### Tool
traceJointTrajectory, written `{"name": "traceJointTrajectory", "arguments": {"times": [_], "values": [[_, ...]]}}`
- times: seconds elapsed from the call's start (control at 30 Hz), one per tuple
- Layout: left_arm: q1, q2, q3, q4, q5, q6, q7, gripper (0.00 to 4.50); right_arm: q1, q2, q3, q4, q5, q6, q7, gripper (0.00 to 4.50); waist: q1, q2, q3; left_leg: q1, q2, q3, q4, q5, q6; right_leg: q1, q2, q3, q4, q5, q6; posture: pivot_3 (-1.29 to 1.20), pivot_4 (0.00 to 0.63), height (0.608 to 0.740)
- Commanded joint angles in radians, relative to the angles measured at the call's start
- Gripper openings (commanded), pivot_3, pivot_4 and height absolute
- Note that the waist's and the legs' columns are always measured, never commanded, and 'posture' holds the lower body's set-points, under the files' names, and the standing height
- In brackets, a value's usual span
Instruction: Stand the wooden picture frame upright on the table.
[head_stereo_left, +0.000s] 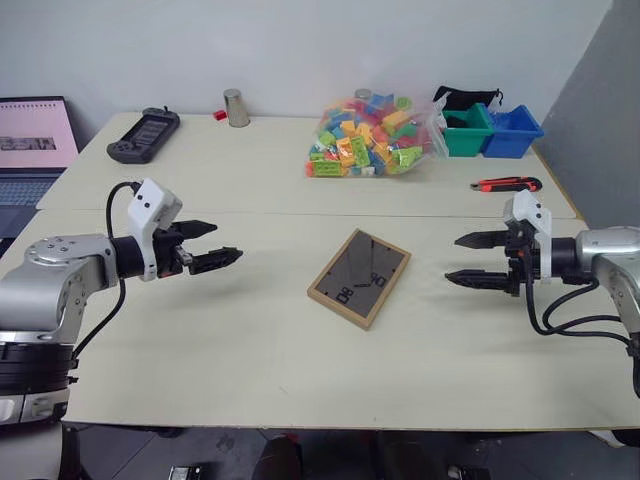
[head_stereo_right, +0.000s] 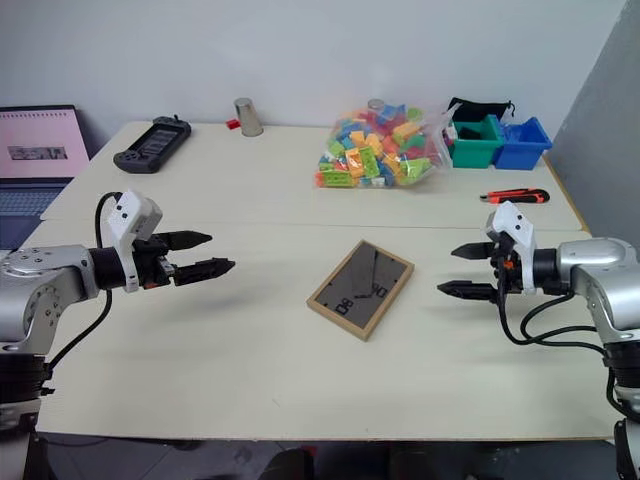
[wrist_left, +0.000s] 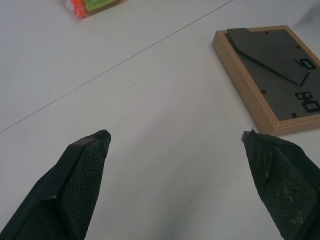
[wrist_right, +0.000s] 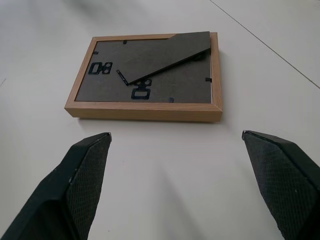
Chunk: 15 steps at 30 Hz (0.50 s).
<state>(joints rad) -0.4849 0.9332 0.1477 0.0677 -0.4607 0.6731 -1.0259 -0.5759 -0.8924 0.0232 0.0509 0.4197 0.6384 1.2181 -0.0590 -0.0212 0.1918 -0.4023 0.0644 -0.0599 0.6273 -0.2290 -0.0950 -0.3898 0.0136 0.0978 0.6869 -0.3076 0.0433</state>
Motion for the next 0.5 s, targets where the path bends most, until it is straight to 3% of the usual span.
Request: {"name": "traceJointTrajectory", "arguments": {"times": [0.03,0.5], "values": [[0.011,0.02,0.028,-0.03,-0.001,-0.029,-0.017,4.5,-0.035,0.007,-0.019,0.006,-0.001,-0.019,-0.007,4.45,0.0,0.0,0.0,0.0,0.0,0.0,0.0,0.0,0.0,0.0,0.0,0.0,0.0,0.0,0.0,0.0,0.15,0.74],[0.025,0.006,0.003,-0.051,0.011,-0.018,-0.005,4.5,-0.019,0.02,-0.021,0.019,-0.016,-0.03,-0.03,4.45,0.002,0.0,0.0,0.0,0.0,0.0,0.0,0.0,0.0,0.0,0.0,0.0,0.001,0.0,0.0,0.0,0.15,0.74]]}}
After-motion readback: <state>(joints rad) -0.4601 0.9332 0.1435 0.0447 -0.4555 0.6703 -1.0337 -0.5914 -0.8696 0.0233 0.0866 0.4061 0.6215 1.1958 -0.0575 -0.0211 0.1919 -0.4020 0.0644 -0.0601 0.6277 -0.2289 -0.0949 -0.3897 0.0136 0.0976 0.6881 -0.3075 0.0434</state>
